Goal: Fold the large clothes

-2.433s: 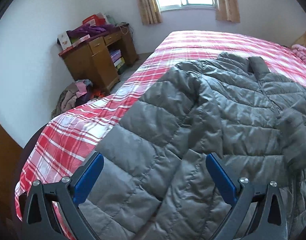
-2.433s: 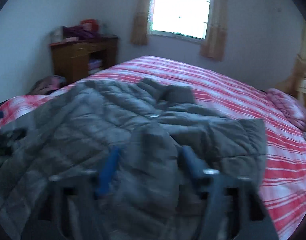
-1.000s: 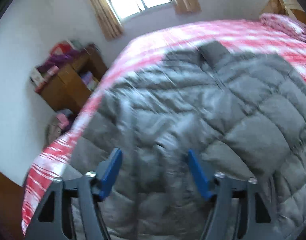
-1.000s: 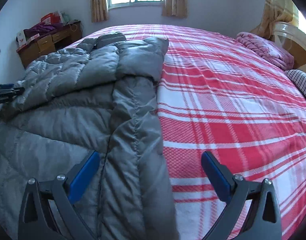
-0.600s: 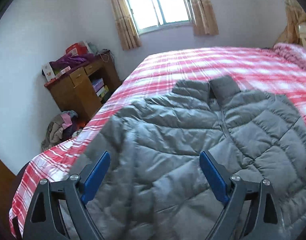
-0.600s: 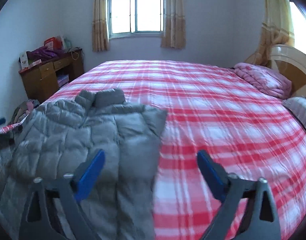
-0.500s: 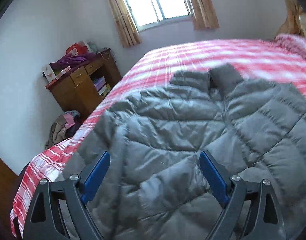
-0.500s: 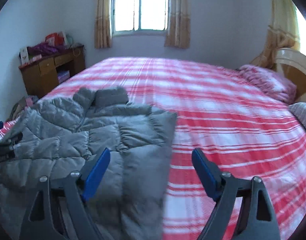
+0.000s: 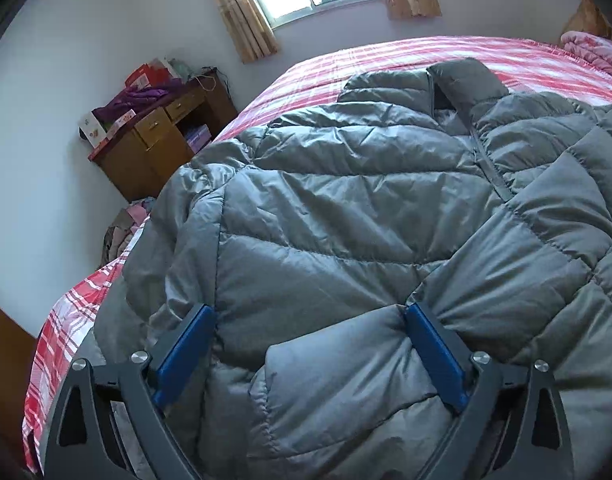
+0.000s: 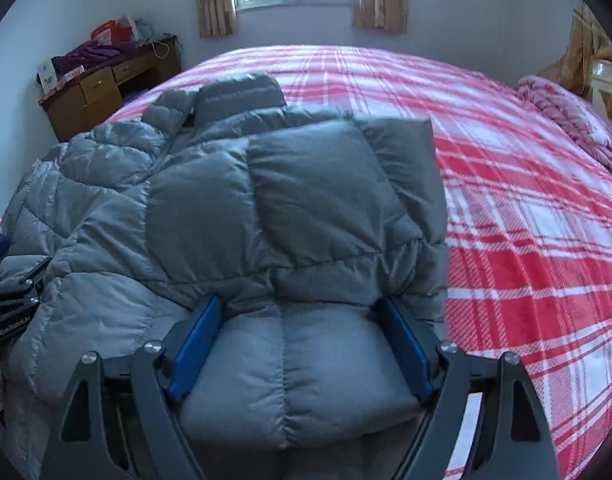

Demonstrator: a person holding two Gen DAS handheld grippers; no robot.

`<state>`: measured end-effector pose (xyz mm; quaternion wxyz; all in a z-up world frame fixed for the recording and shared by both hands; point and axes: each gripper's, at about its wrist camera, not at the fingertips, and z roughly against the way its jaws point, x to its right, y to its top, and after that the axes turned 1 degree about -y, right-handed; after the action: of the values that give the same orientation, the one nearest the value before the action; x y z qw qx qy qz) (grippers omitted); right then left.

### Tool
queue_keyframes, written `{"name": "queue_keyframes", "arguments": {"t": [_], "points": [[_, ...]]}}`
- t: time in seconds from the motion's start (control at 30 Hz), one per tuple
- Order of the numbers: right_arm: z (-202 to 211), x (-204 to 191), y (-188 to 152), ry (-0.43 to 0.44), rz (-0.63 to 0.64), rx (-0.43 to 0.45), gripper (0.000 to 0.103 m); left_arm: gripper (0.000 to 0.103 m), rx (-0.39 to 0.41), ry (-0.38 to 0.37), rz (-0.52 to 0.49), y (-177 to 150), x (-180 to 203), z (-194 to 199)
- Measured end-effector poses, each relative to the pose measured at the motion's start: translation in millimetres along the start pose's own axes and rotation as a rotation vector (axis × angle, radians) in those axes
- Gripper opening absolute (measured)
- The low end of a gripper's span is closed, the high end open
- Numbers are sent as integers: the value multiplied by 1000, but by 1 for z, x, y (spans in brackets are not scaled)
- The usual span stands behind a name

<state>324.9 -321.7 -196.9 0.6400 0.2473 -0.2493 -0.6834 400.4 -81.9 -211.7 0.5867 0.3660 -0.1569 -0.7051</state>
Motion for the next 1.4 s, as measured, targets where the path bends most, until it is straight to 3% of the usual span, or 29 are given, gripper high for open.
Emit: {"name": "queue_keyframes", "arguments": {"t": [0.4, 0.93, 1.0, 1.13, 1.27, 1.33, 1.4], "points": [[-9, -11, 2, -66, 49, -35, 88, 100, 3, 31, -11, -2, 5, 0], [-13, -10, 5, -67, 50, -45, 91, 100, 2, 17, 0, -3, 3, 1], [-5, -6, 5, -48, 31, -23, 84, 100, 0, 13, 4, -3, 4, 0], [31, 9, 13, 2, -60, 90, 83, 100, -39, -48, 20, 1, -4, 5], [54, 16, 43, -37, -80, 207, 83, 100, -7, -96, 65, 15, -20, 20], [41, 16, 56, -49, -82, 188, 83, 100, 9, -127, 73, 23, -21, 21], [16, 15, 63, -58, -78, 134, 83, 100, 19, -93, 45, 28, -14, 14]]}}
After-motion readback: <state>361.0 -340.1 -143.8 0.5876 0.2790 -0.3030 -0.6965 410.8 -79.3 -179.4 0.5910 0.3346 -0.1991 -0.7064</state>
